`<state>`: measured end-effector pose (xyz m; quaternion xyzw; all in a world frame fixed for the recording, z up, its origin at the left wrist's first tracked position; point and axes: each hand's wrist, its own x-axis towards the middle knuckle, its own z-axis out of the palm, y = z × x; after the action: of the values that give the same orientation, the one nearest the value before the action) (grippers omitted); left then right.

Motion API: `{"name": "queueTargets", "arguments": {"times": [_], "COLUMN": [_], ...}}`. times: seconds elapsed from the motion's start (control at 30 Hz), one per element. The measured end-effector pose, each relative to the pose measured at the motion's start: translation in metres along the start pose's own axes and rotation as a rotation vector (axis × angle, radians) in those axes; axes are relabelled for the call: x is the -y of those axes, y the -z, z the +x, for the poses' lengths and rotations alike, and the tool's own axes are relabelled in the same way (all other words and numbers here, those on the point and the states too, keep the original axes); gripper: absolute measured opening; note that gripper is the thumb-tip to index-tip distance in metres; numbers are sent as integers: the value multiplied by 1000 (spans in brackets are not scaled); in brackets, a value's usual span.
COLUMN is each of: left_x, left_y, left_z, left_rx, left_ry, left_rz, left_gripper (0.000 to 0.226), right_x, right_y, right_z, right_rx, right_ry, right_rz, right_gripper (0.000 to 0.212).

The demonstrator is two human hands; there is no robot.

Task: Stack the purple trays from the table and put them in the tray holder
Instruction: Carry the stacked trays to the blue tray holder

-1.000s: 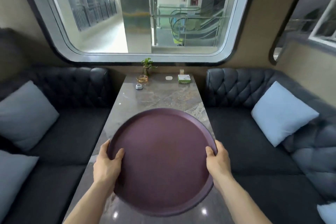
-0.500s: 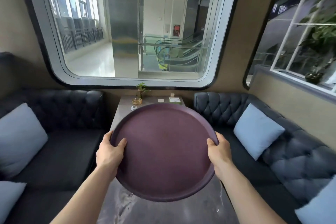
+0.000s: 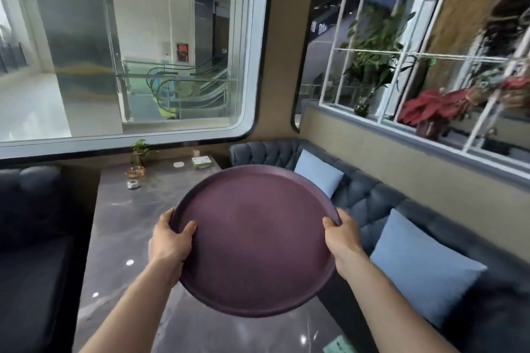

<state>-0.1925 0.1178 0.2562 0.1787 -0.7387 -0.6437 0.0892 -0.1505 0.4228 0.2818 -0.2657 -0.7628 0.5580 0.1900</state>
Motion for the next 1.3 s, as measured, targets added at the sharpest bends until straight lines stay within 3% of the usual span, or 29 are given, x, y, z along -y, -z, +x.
{"name": "queueTargets", "arguments": {"times": [0.17, 0.3, 0.43, 0.6, 0.83, 1.0, 1.1, 1.3], "left_x": [-15, -30, -42, -52, -49, -36, -25, 14], "left_y": [-67, -127, -183, -248, -314, -343, -349, -330], "left_z": [-38, -86, -156, -276, -478, -628, -719, -885], "left_rx": [197, 348, 488, 702, 998, 1259, 1426, 1755], "left_ry": [-57, -119, -178, -215, -303, -294, -314, -339], "left_rz": [-23, -3, 48, 66, 56, 71, 77, 59], "left_gripper": [58, 57, 57, 62, 50, 56, 44, 41], "right_x": [-15, -35, -57, -90, -137, -175, -197, -224], "right_y": [91, 174, 266, 394, 561, 655, 693, 719], "right_z": [-11, -26, -61, -123, -254, -374, -452, -607], "right_rx": [-176, -347, -494, -708, -1059, -1293, -1451, -1758], "right_ry": [-74, -98, -126, -137, -227, -316, -353, -489], "right_rz": [-3, 46, 25, 13, -1, 32, 64, 72], "right_gripper": [39, 29, 36, 28, 14, 21, 26, 33]}}
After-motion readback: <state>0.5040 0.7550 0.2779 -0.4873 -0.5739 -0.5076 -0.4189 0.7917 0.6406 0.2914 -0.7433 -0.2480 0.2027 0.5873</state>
